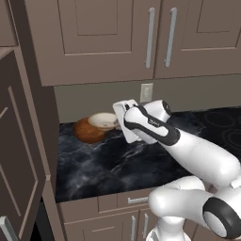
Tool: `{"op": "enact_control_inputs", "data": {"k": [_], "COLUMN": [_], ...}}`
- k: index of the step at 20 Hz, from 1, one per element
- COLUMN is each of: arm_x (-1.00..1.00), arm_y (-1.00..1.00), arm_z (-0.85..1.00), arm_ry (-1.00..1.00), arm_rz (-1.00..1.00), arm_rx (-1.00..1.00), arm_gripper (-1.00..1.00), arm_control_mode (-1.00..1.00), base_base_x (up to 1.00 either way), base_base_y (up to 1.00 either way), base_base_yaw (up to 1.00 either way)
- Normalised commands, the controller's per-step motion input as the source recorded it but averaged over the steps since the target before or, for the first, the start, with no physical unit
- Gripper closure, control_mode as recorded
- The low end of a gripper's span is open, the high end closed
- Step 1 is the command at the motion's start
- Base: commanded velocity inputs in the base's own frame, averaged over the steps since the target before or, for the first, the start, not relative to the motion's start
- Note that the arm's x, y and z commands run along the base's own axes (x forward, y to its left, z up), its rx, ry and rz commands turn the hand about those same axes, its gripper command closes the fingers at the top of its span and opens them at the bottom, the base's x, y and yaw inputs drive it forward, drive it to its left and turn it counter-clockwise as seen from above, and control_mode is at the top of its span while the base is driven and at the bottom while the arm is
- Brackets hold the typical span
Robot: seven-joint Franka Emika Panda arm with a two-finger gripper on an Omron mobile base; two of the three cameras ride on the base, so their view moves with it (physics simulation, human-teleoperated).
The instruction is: Pick up the bowls on the counter and stack them on top of one another in the open cabinet. Place the smaller bowl on top of the larger bowl.
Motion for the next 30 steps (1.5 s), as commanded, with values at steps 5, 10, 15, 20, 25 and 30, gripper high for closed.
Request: {"op": "enact_control_inputs", "data": {"k": [5,10,15,20,25,30], "arm_x": [0.29,0.34,0.23,0.06,0.0,0.05], "arm_y": [0.11,0.2,0.19,0.03,0.0,0.0], "arm_z": [-0.06,-0.1,-0.2,-0.19,-0.01,-0.04], "arm_ry": [0.0,0.0,0.0,0.0,0.0,0.0], "arm_rz": [0.0,0.0,0.0,0.0,0.01,0.0], "arm_rx": [0.0,0.0,-0.01,-0.05,0.0,0.0], "arm_gripper": [1.0,1.0,1.0,1.0,1.0,1.0], "arm_control_mode": [-1.0,-1.0,-1.0,-1.0,-1.0,-1.0], "base_base_x": [0.0,0.0,0.0,0.0,0.0,0.0], "base_base_y": [0.0,0.0,0.0,0.0,0.0,0.0], "base_base_yaw": [0.0,0.0,0.0,0.0,0.0,0.0]}}
